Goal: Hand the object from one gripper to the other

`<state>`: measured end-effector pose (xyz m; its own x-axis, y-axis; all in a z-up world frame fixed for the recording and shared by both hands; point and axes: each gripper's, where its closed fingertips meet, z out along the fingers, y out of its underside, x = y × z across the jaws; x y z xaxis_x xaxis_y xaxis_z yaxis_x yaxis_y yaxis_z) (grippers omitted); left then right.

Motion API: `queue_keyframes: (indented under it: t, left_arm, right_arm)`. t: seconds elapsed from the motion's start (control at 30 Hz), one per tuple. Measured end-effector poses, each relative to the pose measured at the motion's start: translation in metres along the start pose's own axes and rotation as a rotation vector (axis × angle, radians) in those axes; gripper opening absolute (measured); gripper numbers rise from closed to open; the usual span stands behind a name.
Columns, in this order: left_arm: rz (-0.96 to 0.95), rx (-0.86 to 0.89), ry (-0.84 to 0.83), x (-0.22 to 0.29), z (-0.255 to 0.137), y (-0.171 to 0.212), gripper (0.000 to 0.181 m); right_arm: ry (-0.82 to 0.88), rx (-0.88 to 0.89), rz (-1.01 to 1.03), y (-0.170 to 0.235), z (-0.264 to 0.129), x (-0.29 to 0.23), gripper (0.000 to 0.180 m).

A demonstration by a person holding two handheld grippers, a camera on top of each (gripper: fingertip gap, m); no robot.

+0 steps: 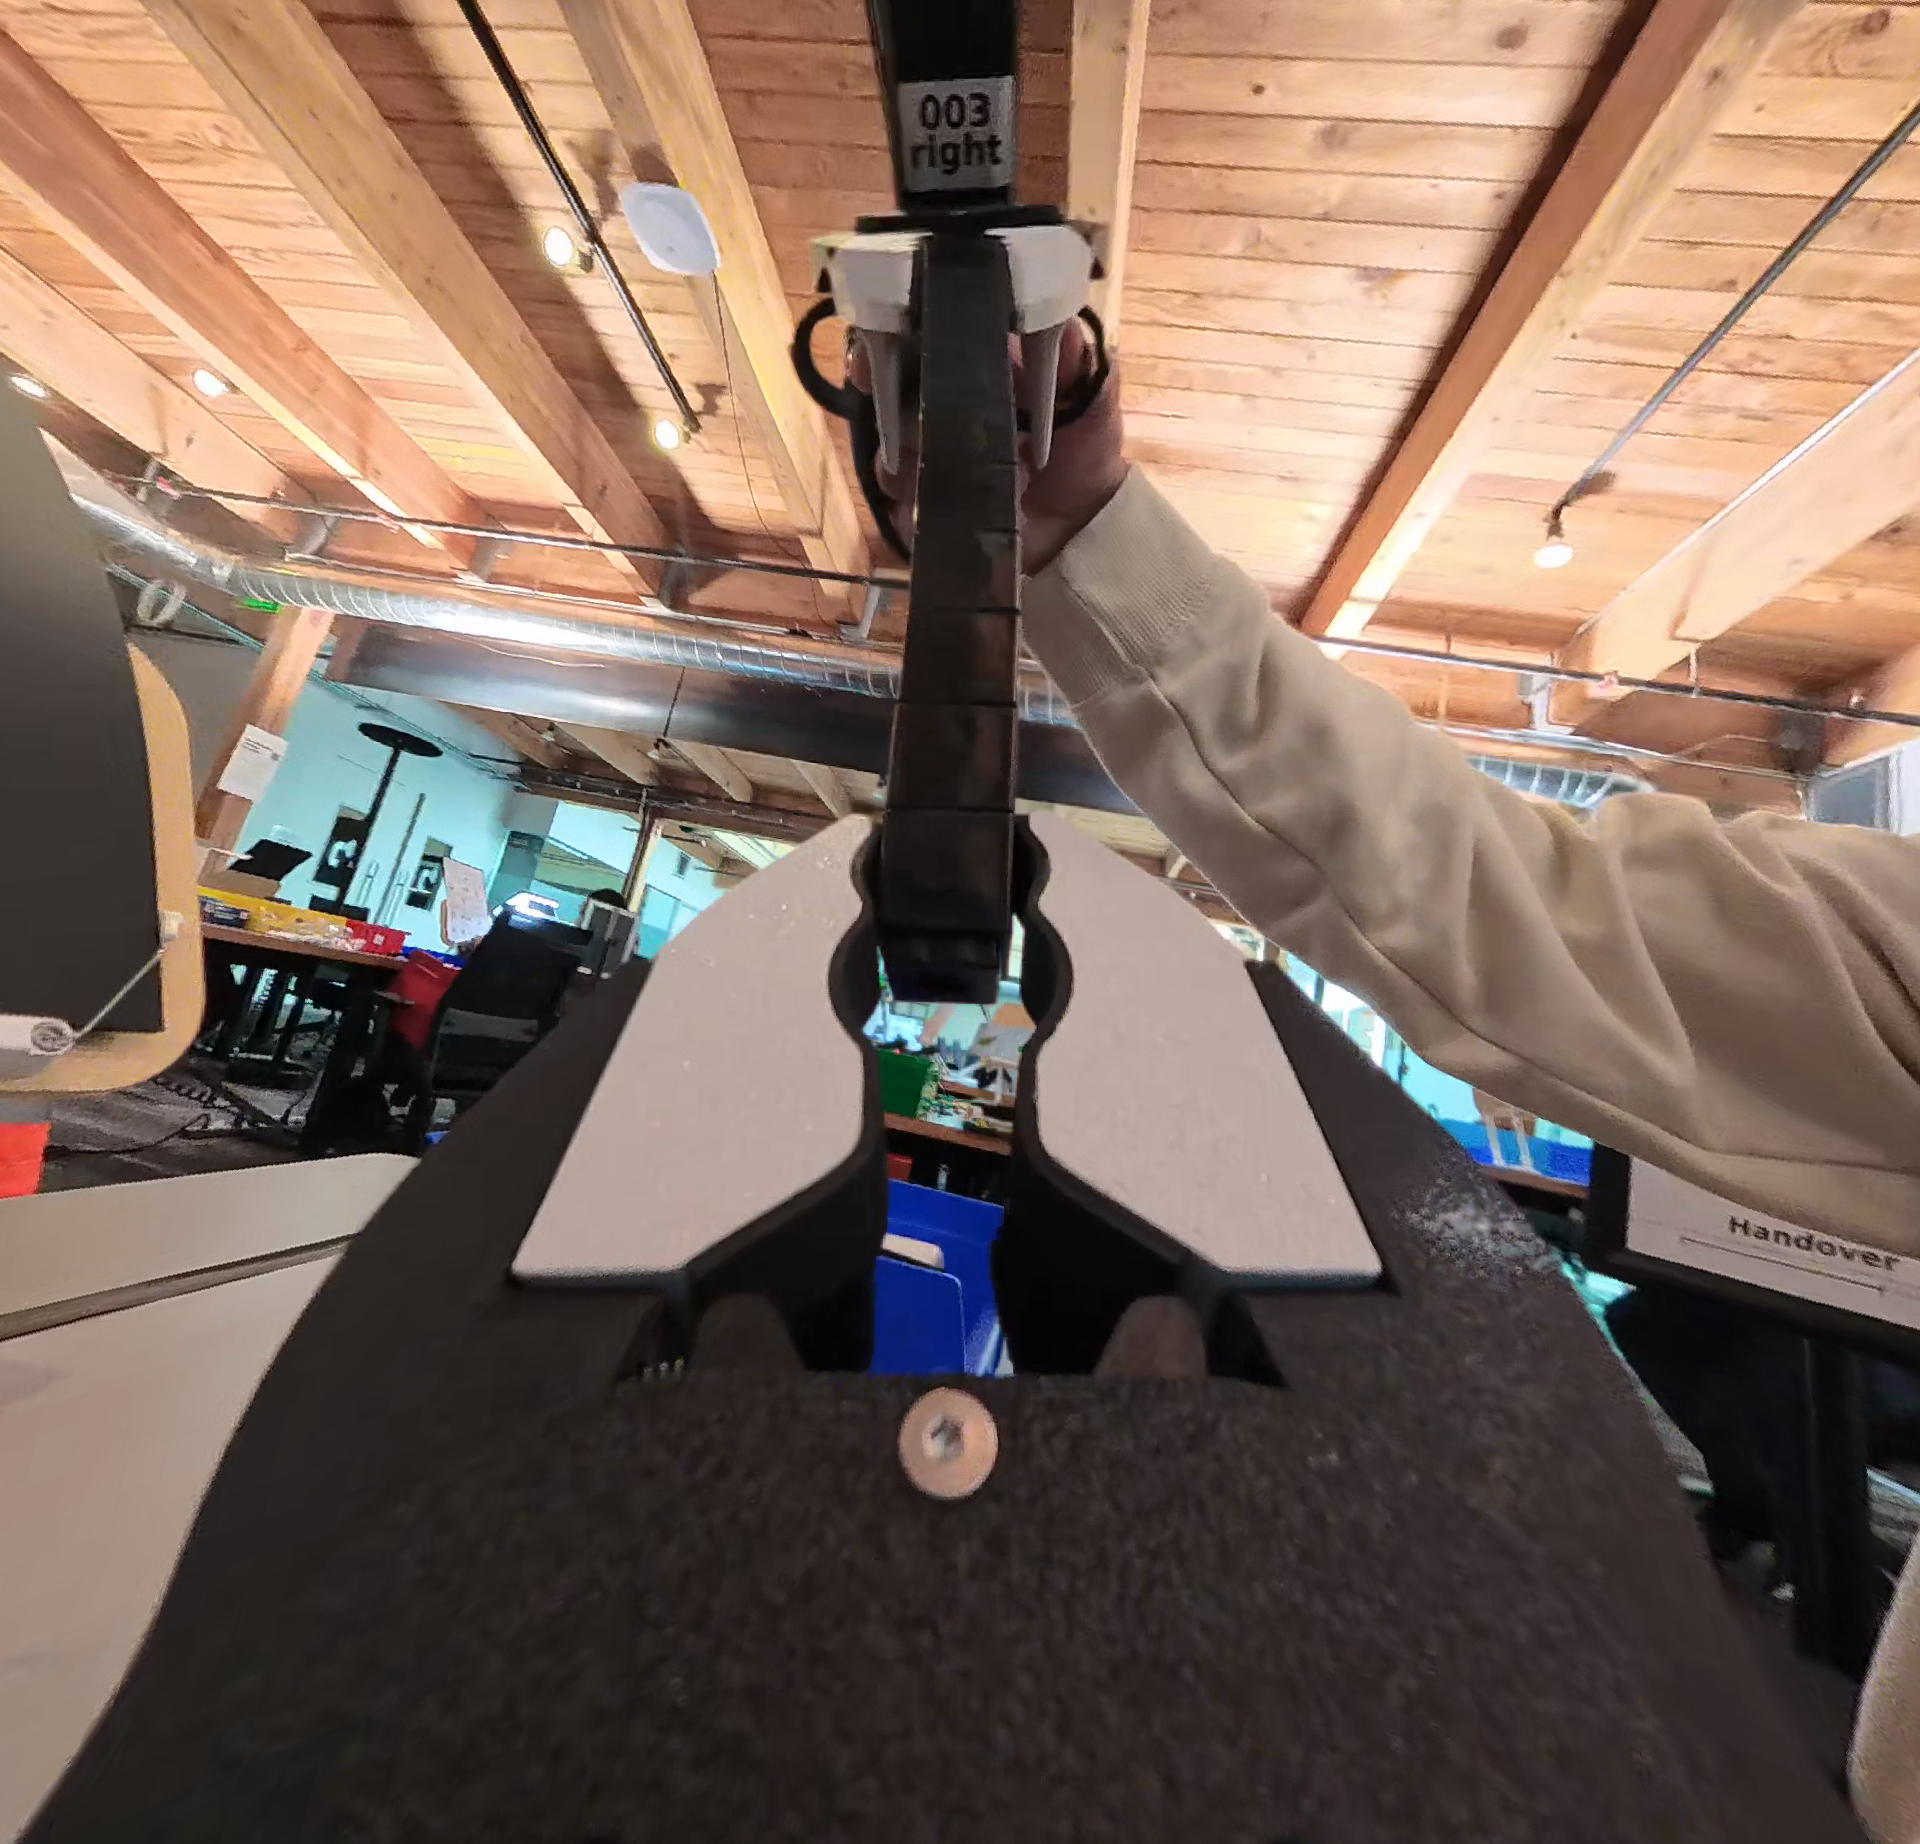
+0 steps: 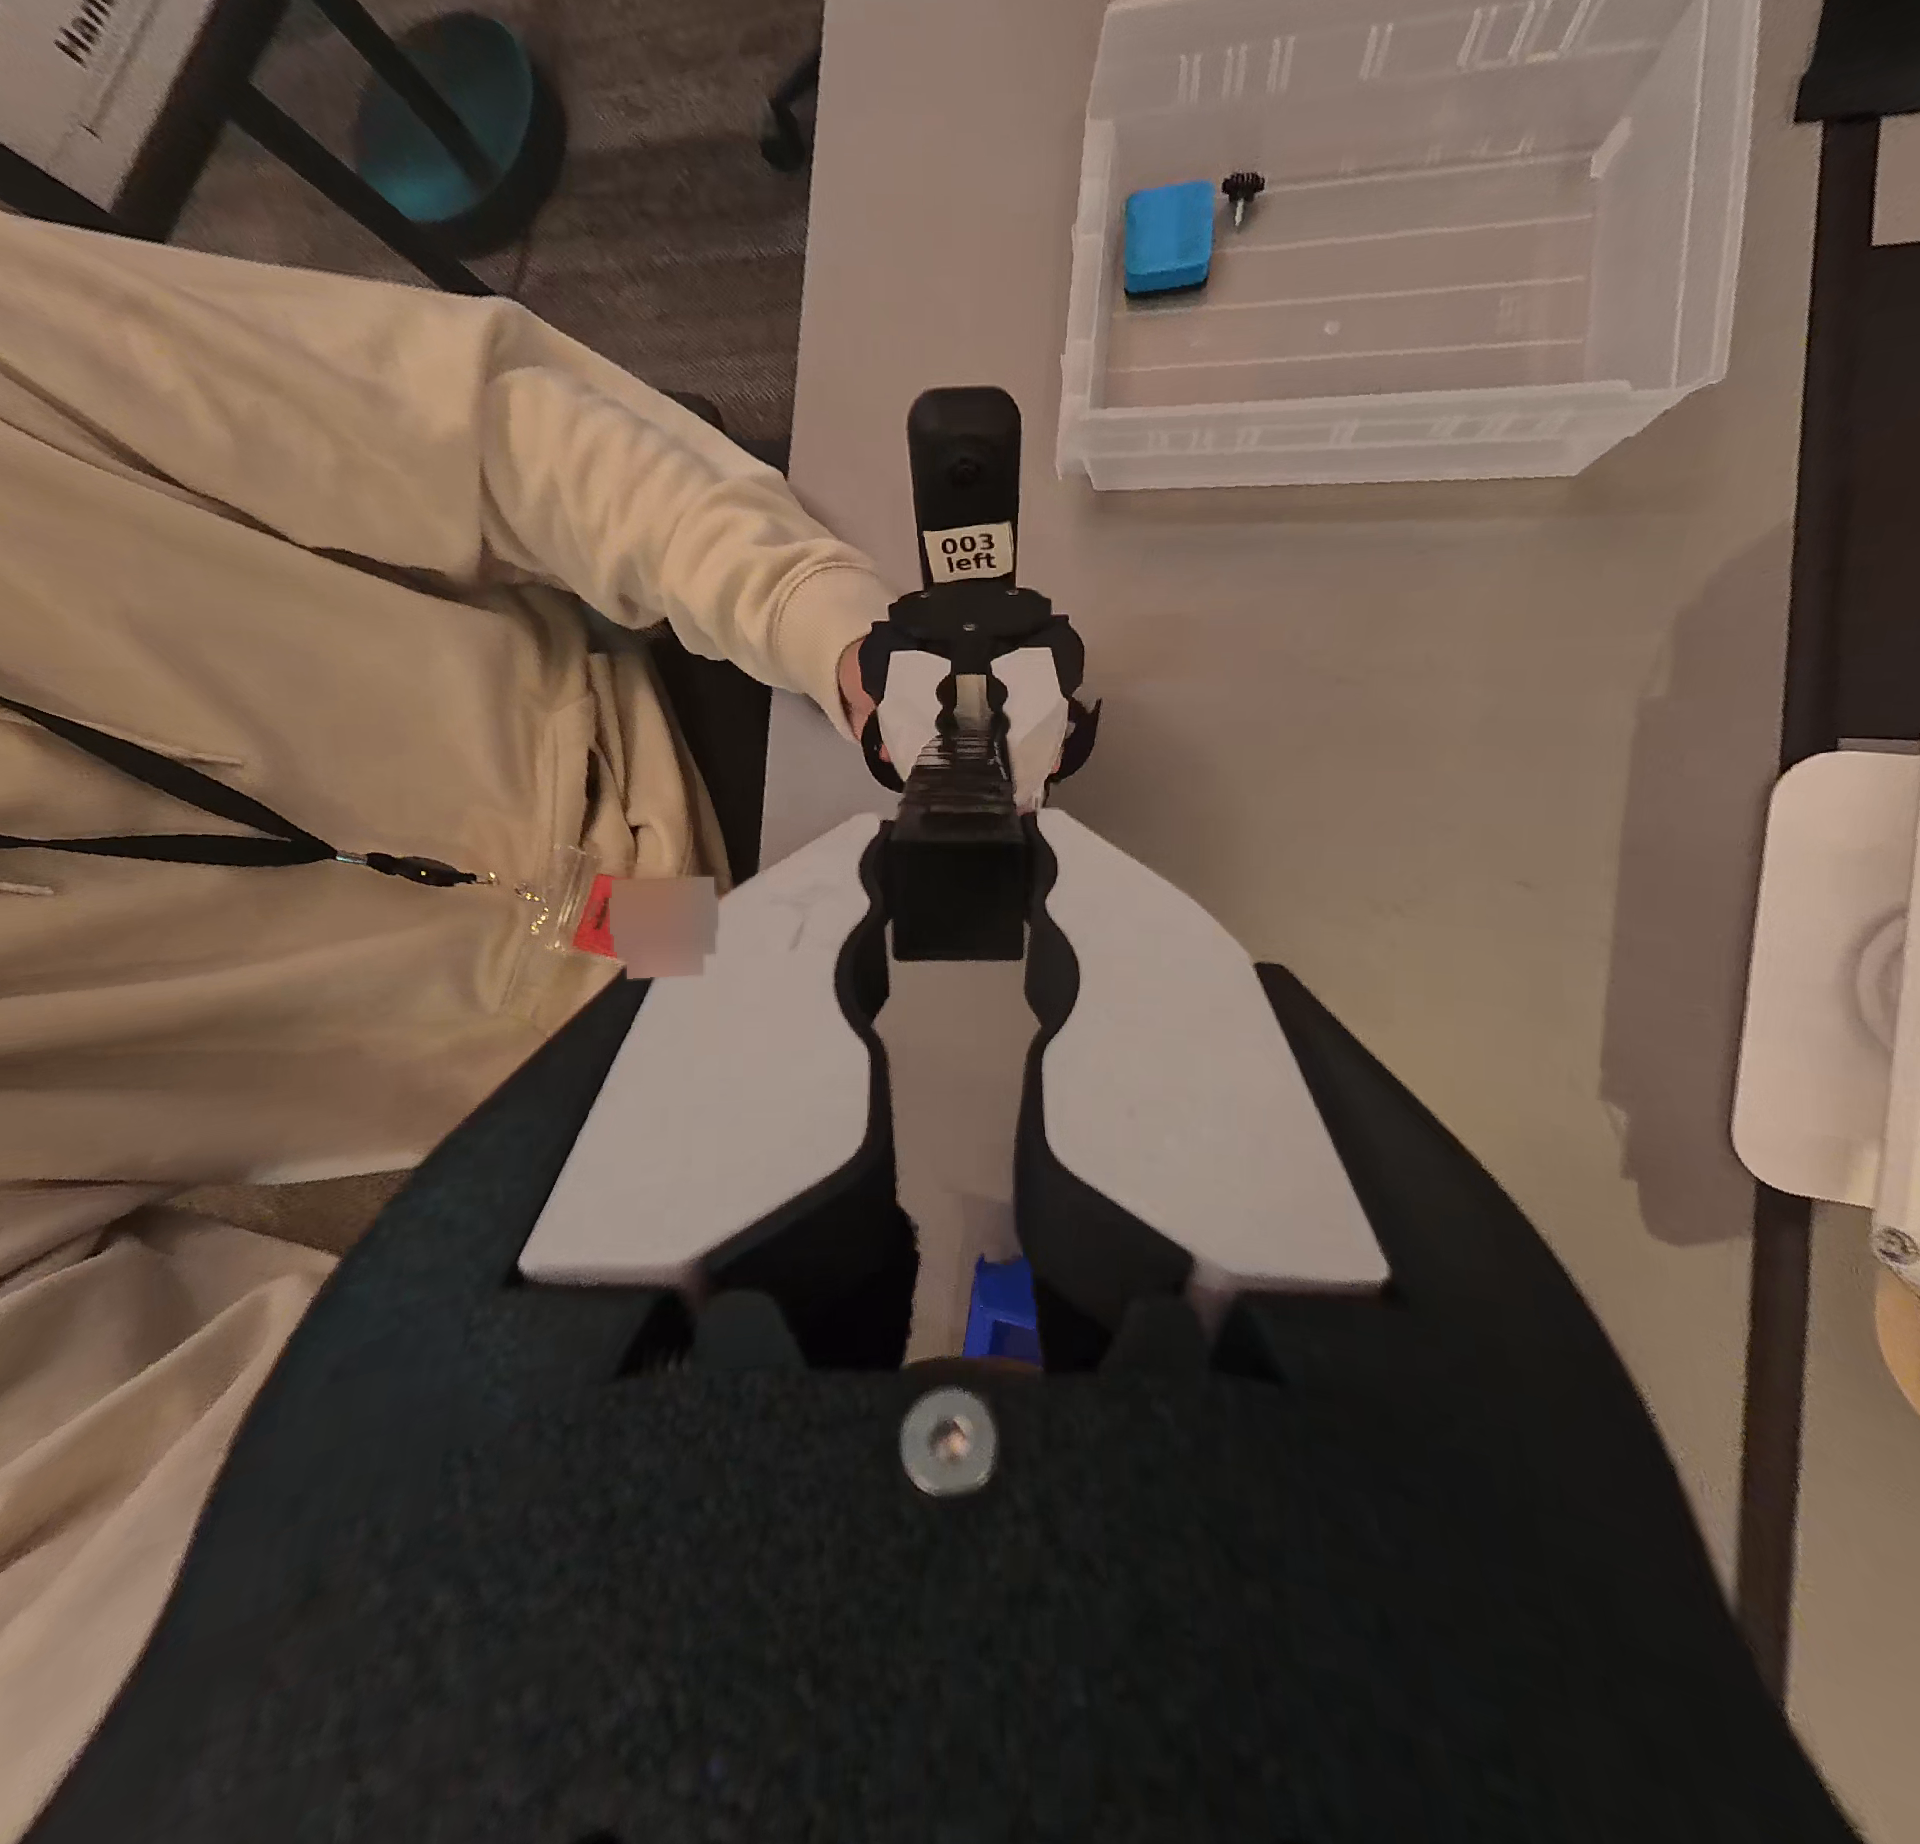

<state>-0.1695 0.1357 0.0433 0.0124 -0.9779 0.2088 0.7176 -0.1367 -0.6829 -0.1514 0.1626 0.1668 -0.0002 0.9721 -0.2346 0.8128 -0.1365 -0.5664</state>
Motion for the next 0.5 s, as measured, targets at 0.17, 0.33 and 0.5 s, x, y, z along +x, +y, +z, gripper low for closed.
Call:
queue_keyframes:
  t: [0.17,0.33,0.5]
  left_arm:
    - [-0.005,-0.033,-0.002,-0.005,-0.004,-0.007,0.022]
    - [0.089,-0.239,-0.064,-0.022,-0.019,-0.012,0.022]
    - [0.094,-0.554,-0.157,-0.038,-0.047,-0.020,0.021]
  right_arm:
    - [0.052,0.082,-0.014,0.000,-0.003,0.014,0.030]
    - [0.326,0.237,-0.068,0.003,-0.031,0.038,0.052]
    - [0.691,0.259,-0.169,0.065,-0.036,0.044,0.056]
